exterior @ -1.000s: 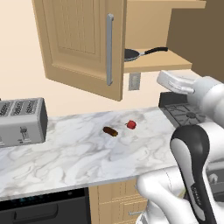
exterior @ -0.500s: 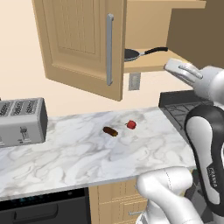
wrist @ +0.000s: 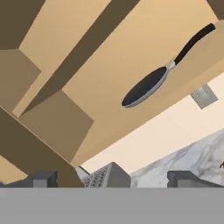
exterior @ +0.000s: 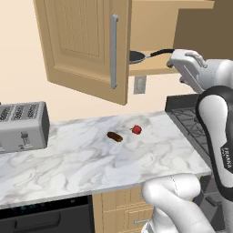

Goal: Pick the pan from the cabinet and place it on the stove. Then turn on the stove burner for the pan.

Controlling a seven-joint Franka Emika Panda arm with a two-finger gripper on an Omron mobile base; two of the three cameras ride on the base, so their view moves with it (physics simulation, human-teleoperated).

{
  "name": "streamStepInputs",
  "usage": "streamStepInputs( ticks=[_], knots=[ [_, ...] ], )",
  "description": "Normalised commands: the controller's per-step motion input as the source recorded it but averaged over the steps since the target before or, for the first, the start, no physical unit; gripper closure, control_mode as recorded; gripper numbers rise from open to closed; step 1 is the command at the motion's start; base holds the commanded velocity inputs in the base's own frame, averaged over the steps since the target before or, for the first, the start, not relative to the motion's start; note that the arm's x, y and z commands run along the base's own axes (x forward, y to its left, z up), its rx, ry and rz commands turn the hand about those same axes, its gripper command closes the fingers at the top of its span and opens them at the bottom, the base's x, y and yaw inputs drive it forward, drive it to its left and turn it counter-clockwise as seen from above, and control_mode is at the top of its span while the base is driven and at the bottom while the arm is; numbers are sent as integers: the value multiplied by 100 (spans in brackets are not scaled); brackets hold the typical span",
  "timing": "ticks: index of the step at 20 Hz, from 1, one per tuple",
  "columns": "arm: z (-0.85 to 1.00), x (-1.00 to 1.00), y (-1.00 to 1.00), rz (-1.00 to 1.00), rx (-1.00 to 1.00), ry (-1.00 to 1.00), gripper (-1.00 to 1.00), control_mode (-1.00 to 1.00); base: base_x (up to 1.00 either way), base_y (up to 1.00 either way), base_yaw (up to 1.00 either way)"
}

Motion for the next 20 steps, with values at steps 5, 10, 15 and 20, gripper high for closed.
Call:
streamStepInputs(
  ticks=[5, 10, 15, 20],
  knots=[
    [-21, 26, 20, 2, 9, 12, -100, -100, 0, 0, 0],
    [-31, 24, 49, 0, 3, 10, -100, -100, 0, 0, 0],
    [-23, 36, 34, 2, 3, 11, -100, -100, 0, 0, 0],
    [-17, 45, 8, 11, 6, 11, -100, -100, 0, 0, 0]
  ],
)
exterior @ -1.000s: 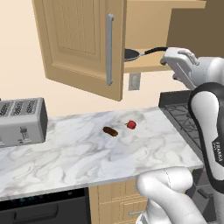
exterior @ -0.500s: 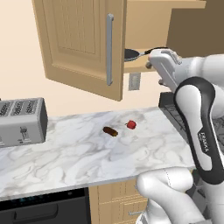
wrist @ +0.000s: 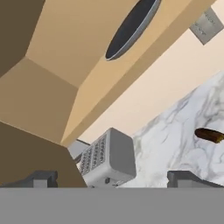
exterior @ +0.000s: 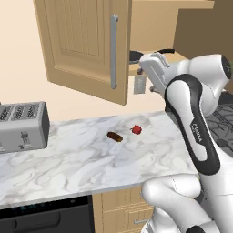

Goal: Pick the pan from the cabinet and place it on the stove. Then turn on the stove burner for the pan.

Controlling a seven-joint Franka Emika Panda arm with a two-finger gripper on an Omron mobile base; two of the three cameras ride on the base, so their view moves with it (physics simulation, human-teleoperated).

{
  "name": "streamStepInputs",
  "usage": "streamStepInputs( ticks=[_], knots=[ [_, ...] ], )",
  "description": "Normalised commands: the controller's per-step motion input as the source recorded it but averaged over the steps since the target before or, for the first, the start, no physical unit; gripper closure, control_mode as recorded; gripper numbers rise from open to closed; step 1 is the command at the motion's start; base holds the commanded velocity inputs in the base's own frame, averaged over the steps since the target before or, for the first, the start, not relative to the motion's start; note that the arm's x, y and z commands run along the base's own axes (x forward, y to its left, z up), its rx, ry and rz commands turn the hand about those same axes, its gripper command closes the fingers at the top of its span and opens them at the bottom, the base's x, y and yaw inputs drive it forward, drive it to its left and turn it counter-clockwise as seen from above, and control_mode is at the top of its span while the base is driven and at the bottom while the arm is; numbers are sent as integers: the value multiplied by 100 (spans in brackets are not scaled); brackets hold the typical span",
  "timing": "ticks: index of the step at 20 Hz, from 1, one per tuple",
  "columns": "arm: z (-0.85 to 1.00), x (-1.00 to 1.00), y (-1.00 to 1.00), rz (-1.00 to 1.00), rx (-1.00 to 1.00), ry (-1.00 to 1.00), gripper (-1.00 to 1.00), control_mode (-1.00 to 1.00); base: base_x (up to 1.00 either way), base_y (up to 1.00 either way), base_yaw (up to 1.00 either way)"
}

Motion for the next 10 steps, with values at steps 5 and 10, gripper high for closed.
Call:
streamStepInputs(
  ticks=[5, 10],
  knots=[
    [-20, 39, 12, 15, 9, 10, -100, -100, 0, 0, 0],
    [-17, 32, 29, 15, 9, 9, -100, -100, 0, 0, 0]
  ],
)
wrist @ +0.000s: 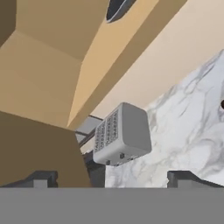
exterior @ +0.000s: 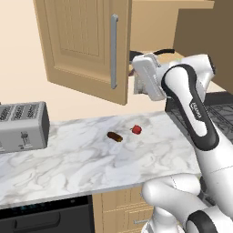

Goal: Pick the pan from the cabinet and place it on the stove. Then turn on the stove burner for the pan.

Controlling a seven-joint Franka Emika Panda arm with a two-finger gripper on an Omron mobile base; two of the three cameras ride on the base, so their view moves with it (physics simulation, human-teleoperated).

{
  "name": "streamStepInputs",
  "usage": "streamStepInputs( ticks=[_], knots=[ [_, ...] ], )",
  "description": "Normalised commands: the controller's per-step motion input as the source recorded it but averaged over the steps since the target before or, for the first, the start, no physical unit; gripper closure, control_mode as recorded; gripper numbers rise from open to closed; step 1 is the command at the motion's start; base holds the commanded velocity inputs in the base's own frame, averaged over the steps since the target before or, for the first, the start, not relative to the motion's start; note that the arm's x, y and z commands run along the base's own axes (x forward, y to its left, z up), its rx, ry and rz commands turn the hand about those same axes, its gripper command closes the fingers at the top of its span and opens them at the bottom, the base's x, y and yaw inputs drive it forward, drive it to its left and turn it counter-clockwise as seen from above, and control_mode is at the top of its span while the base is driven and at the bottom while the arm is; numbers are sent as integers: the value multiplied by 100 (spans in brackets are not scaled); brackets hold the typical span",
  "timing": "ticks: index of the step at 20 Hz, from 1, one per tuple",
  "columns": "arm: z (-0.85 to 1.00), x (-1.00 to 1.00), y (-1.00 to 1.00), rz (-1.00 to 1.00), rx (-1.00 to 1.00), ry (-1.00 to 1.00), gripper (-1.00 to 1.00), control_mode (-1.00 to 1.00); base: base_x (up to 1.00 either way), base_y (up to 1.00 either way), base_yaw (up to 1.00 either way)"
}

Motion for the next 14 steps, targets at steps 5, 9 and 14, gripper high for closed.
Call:
streamStepInputs(
  ticks=[5, 9, 14],
  knots=[
    [-12, 28, 42, 13, 7, 9, -100, -100, 0, 0, 0],
    [-4, 4, 44, 12, 4, 6, -100, -100, 0, 0, 0],
    [0, -30, 44, 15, 1, 1, -100, -100, 0, 0, 0]
  ],
)
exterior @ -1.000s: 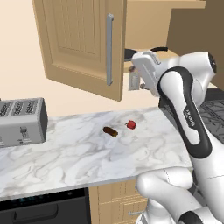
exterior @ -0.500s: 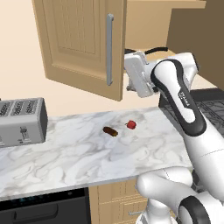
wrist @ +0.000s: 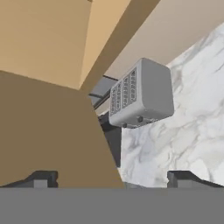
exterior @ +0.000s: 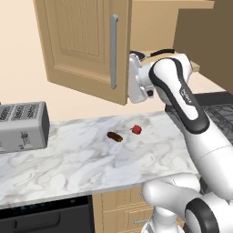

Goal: Pick the pan from the cabinet and place it on the stove. Then turn on the stove burner for the pan.

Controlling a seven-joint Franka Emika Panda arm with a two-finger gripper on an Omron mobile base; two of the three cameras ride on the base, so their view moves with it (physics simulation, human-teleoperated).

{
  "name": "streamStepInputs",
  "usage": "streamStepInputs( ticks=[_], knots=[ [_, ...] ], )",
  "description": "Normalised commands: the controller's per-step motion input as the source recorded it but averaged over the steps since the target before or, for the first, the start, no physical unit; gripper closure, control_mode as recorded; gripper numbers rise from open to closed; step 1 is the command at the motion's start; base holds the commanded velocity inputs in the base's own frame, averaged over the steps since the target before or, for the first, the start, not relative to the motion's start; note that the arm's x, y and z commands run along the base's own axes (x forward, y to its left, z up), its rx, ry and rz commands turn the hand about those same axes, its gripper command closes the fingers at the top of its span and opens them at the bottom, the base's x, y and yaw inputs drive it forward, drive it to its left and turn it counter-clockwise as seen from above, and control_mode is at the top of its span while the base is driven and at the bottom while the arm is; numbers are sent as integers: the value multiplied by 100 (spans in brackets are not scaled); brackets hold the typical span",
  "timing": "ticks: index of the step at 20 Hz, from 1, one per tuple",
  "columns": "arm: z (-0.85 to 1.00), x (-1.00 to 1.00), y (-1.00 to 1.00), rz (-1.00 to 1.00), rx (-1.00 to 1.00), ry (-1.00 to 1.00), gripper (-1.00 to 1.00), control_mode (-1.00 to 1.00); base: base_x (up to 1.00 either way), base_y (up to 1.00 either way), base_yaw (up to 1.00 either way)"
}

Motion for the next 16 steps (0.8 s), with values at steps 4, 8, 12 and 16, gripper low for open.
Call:
streamStepInputs(
  ticks=[4, 8, 12, 16],
  knots=[
    [0, -46, 44, 16, 0, 0, -100, -100, 0, 0, 0],
    [0, -49, 47, 15, 0, 0, -100, -100, 0, 0, 0],
    [0, -41, 60, 10, 0, 0, -100, -100, 0, 0, 0],
    [0, -22, 73, 2, 0, 0, -100, -100, 0, 0, 0]
  ],
)
